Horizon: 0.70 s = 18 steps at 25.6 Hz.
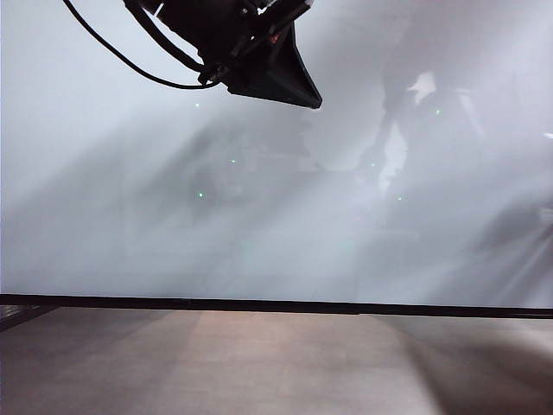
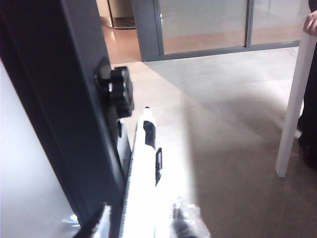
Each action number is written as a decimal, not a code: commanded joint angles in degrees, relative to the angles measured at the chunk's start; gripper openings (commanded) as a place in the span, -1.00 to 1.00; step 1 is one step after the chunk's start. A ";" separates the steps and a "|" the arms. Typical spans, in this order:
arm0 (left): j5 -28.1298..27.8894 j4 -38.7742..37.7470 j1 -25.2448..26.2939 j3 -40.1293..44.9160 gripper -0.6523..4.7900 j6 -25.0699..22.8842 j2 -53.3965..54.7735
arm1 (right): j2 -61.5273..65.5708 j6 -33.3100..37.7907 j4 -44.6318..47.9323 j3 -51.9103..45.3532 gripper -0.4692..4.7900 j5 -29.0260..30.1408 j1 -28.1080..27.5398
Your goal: Reach to the right to find the marker pen, pick it up, and write the number 0 on the whiteboard.
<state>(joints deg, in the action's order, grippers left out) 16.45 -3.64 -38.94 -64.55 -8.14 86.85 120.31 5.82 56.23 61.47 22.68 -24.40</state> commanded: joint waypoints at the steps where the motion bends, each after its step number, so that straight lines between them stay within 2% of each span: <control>1: 0.28 0.74 0.09 -0.37 -0.78 -0.22 -0.15 | -0.22 1.49 0.83 0.20 -0.26 0.24 0.00; 4: 0.28 0.74 0.09 -0.37 -0.78 -0.22 -0.15 | -0.22 1.46 0.83 0.17 -0.27 0.24 0.00; 6: 0.28 0.74 0.09 -0.37 -0.78 -0.22 -0.15 | -0.22 1.44 1.14 0.20 -0.53 0.17 -0.02; 11: 0.28 0.74 0.09 -0.37 -0.78 -0.22 -0.15 | -0.22 1.42 1.27 0.20 -0.78 0.20 -0.02; 18: 0.28 0.74 0.09 -0.37 -0.78 -0.22 -0.15 | -0.24 1.46 4.17 0.13 -0.83 0.33 -0.22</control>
<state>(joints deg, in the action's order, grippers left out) 16.45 -3.66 -38.94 -64.55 -8.14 86.85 120.31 7.05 58.04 61.52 22.74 -24.43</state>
